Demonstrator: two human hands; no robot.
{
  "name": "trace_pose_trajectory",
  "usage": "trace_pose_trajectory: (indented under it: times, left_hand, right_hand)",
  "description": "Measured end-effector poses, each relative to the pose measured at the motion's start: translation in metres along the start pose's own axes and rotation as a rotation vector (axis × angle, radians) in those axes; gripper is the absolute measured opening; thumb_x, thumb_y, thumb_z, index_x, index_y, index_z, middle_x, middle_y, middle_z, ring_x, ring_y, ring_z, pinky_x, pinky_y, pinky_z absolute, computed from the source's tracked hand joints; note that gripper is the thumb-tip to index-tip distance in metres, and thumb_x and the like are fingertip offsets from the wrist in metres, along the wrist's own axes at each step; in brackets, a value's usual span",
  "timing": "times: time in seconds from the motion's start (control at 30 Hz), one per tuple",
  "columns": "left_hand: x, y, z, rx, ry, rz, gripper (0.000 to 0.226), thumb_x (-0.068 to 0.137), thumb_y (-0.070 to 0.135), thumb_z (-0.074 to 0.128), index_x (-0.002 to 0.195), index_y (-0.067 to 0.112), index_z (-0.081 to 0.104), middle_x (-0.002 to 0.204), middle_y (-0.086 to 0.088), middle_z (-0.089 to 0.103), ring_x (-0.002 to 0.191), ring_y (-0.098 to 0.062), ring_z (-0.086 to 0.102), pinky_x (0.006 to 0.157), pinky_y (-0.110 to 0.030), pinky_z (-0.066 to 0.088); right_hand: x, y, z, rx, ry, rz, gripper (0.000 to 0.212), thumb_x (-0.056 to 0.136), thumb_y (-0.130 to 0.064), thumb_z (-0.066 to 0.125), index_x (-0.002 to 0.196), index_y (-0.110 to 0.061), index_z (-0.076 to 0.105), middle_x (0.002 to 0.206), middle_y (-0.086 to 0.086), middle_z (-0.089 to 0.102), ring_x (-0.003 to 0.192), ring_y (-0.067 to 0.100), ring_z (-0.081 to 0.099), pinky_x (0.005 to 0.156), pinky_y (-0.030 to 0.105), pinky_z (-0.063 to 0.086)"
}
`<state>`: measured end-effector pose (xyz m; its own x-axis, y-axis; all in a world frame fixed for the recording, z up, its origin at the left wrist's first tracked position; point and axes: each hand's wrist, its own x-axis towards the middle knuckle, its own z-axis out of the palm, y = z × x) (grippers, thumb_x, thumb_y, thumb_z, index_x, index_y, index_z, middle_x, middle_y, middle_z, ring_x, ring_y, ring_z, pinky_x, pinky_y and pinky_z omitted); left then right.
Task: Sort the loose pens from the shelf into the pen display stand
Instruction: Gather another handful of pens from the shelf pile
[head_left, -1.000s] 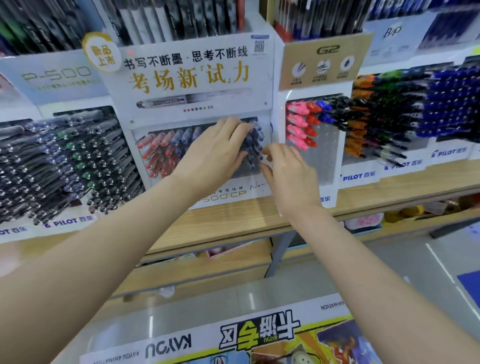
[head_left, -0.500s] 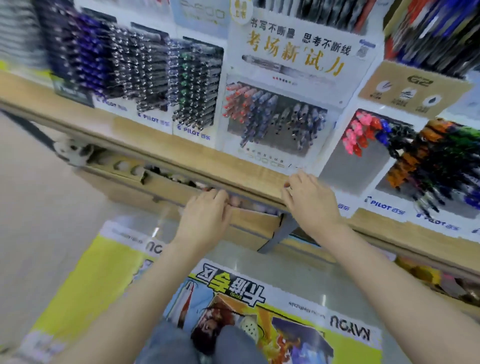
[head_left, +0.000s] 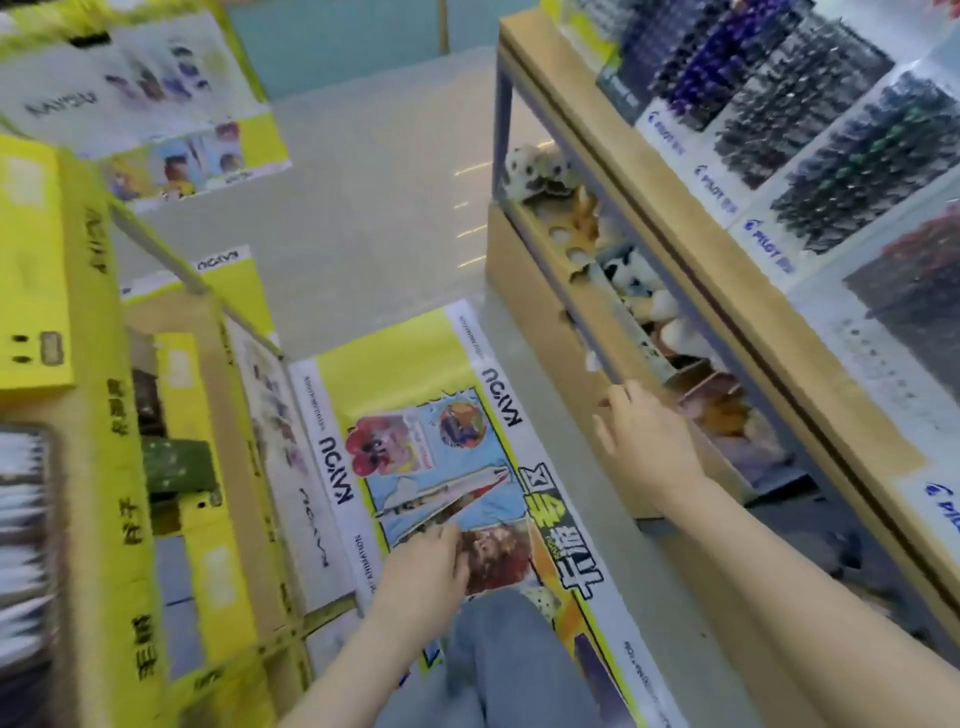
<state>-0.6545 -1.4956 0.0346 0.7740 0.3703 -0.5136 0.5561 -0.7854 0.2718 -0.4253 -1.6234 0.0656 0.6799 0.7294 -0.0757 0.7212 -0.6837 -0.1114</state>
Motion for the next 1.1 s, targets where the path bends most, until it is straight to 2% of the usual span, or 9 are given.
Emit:
trace_pose_trajectory:
  times: [0.17,0.33,0.47,0.53,0.67,0.77,0.87,1.0,1.1]
  left_hand:
    - [-0.067,-0.059,0.018,-0.171,0.134,-0.212,0.025,0.098,0.029,0.035,0.11,0.016,0.052,0.101,-0.003,0.06,0.086,-0.021,0.06,0.073,-0.035,0.049]
    - [-0.137,-0.099,0.029,-0.306,0.388,-0.378,0.022,0.097,0.027,0.037,0.105,0.016,0.055,0.099,-0.001,0.061,0.089,-0.022,0.059,0.072,-0.035,0.045]
    - [-0.203,-0.115,0.052,-0.346,0.566,-0.447,0.024,0.096,0.025,0.04,0.107,0.017,0.06,0.103,0.0,0.06,0.098,-0.023,0.056,0.079,-0.033,0.037]
    - [-0.24,-0.118,0.072,-0.39,0.645,-0.527,0.021,0.095,0.022,0.044,0.103,0.015,0.062,0.1,-0.001,0.063,0.095,-0.025,0.058,0.079,-0.036,0.04]
    - [-0.3,-0.116,0.107,-0.482,0.749,-0.668,0.031,0.086,0.023,0.038,0.098,0.014,0.065,0.092,-0.002,0.066,0.087,-0.025,0.061,0.076,-0.036,0.05]
    - [-0.34,-0.114,0.134,-0.491,0.868,-0.841,0.016,0.084,0.008,0.056,0.098,0.011,0.065,0.094,-0.002,0.065,0.09,-0.025,0.061,0.078,-0.035,0.048]
    - [-0.375,-0.109,0.152,-0.513,0.969,-1.046,0.02,0.083,0.002,0.061,0.101,0.012,0.064,0.098,-0.002,0.061,0.093,-0.025,0.057,0.08,-0.039,0.047]
    - [-0.411,-0.11,0.178,-0.547,0.887,-1.395,0.03,0.085,0.014,0.063,0.113,0.009,0.058,0.109,-0.013,0.057,0.102,-0.033,0.052,0.084,-0.047,0.042]
    - [-0.422,-0.115,0.188,-0.744,0.707,-1.613,0.059,0.088,0.042,0.056,0.132,0.005,0.042,0.127,-0.02,0.046,0.118,-0.035,0.041,0.095,-0.05,0.037]
  right_hand:
    - [-0.016,-0.102,0.024,0.041,-0.093,-0.177,0.025,0.097,-0.025,0.043,0.114,-0.008,0.049,0.108,0.008,0.052,0.093,0.025,0.055,0.064,0.028,0.034]
    - [-0.066,-0.2,0.031,0.023,-0.127,-0.47,0.026,0.085,-0.021,0.065,0.099,0.0,0.057,0.098,0.011,0.056,0.082,0.026,0.059,0.053,0.026,0.033]
    - [-0.117,-0.252,0.044,0.038,-0.201,-0.636,0.025,0.091,-0.02,0.056,0.107,-0.002,0.058,0.104,0.013,0.056,0.087,0.03,0.056,0.061,0.035,0.044]
    - [-0.145,-0.275,0.054,0.096,-0.232,-0.763,0.02,0.092,-0.018,0.053,0.104,-0.002,0.058,0.097,0.014,0.055,0.081,0.034,0.055,0.059,0.038,0.044]
    - [-0.193,-0.314,0.061,0.143,-0.233,-1.043,0.013,0.077,-0.008,0.07,0.087,-0.006,0.061,0.079,0.01,0.057,0.064,0.03,0.057,0.05,0.033,0.046]
    - [-0.231,-0.346,0.063,0.149,-0.262,-1.242,0.014,0.082,-0.016,0.052,0.089,-0.01,0.062,0.081,0.006,0.059,0.068,0.026,0.06,0.055,0.031,0.051]
    - [-0.263,-0.376,0.063,0.165,-0.326,-1.368,0.027,0.076,-0.012,0.065,0.103,-0.009,0.064,0.093,0.007,0.063,0.078,0.024,0.063,0.061,0.026,0.05]
    - [-0.292,-0.417,0.065,0.102,-0.455,-1.386,0.05,0.097,-0.027,0.044,0.141,-0.006,0.032,0.135,0.014,0.042,0.122,0.031,0.041,0.101,0.037,0.035]
    - [-0.303,-0.444,0.072,0.038,-0.436,-1.272,0.071,0.095,-0.05,0.035,0.145,-0.005,0.016,0.143,0.015,0.031,0.129,0.031,0.031,0.107,0.038,0.03]
